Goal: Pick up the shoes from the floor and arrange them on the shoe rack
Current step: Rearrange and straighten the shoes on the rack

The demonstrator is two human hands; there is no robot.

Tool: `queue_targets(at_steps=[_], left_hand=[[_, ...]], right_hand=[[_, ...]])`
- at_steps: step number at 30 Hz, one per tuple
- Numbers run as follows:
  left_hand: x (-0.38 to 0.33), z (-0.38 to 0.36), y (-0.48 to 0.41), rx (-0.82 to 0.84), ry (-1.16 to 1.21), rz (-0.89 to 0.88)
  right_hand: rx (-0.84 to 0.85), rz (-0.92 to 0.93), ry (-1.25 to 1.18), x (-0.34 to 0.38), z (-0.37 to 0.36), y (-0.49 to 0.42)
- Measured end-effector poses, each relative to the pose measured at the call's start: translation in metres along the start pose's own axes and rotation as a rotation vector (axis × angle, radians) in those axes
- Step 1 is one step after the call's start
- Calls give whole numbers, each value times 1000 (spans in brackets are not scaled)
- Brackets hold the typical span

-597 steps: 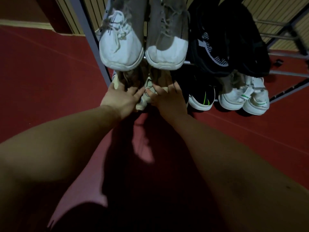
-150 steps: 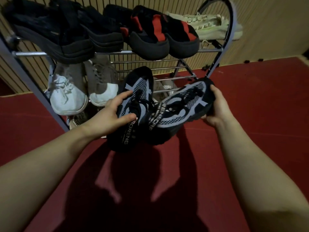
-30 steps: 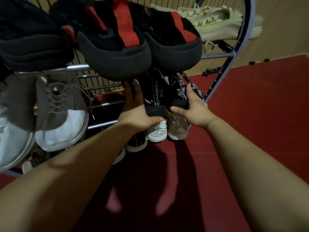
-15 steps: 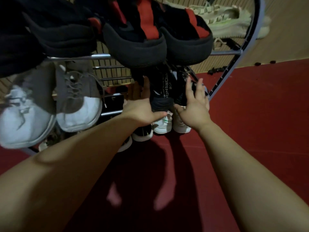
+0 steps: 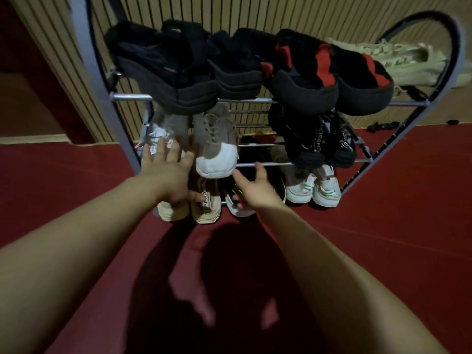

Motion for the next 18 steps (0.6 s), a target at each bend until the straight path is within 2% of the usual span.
queue_targets(at_steps=[1,3,8,12,15,18], left_hand=[[3,-5,1,4,38,-24],[2,-9,1,-7,121,-64],[6,-5,3,-58,265,-108],[9,-4,7,-42,355,-149],[10,-1,10,-27,435,-176],[9,2,13,-50,494,-197]], right_hand=[[73,-73,-128,-6,-21,-4],[118,-94,-282,-4,-47,-8],[-7,-45,-606,15,-62,-18],[-96,-15,-512,13,-50,-19],[-144,90,-427,15,-11,-13],[-121,186,-313,10,38,5]])
Point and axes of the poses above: each hand's wrist, its own y-axis away from the middle knuckle, its own z-axis out of the back of the hand, x = y × z, the point moved 8 cm from there along -y, towards the middle knuckle, and after that the axes turned 5 degrees about x, right-handed, at the moved point
